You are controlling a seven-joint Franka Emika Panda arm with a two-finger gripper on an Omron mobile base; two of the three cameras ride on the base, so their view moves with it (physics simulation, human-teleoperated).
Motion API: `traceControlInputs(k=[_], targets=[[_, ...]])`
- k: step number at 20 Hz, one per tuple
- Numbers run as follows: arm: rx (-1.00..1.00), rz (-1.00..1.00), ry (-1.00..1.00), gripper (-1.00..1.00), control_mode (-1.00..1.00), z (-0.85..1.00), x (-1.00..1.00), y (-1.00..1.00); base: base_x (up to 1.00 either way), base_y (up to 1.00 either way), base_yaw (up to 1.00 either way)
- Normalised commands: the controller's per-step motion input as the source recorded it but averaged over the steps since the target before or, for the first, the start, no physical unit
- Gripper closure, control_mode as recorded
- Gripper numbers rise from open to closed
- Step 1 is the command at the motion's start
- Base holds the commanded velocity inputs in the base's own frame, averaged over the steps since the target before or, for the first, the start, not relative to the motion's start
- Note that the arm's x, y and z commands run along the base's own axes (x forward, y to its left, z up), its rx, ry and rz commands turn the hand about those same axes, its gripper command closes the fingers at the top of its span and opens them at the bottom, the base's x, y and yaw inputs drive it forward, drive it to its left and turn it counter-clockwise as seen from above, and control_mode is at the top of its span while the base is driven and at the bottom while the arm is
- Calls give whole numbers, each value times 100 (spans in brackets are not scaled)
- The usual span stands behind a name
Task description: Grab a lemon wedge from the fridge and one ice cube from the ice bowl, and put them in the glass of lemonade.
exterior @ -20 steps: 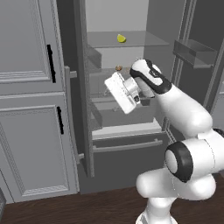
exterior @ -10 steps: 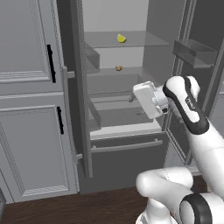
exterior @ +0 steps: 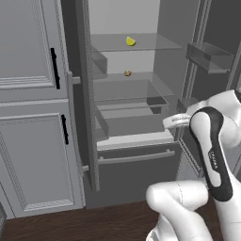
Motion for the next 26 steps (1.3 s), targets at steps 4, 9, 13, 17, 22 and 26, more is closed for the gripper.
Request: traceControlInputs(k=[4,9,13,17,22,26], targets=[[-45,-5,-16,-100,-100,1,-96,-28,0,0,0],[-31,-20,-4,-100,-100,14,-67,6,0,0,0],[-7,-30,0,-100,-100,49,5,3,0,0,0],[5,-19,-1,-100,-100,25,2,-23,0,0,0],[9,-8,-13,-100,-100,2,-14,-22,0,0,0],[0,0,-4,-100,-100,0,-4,0,0,0,0]])
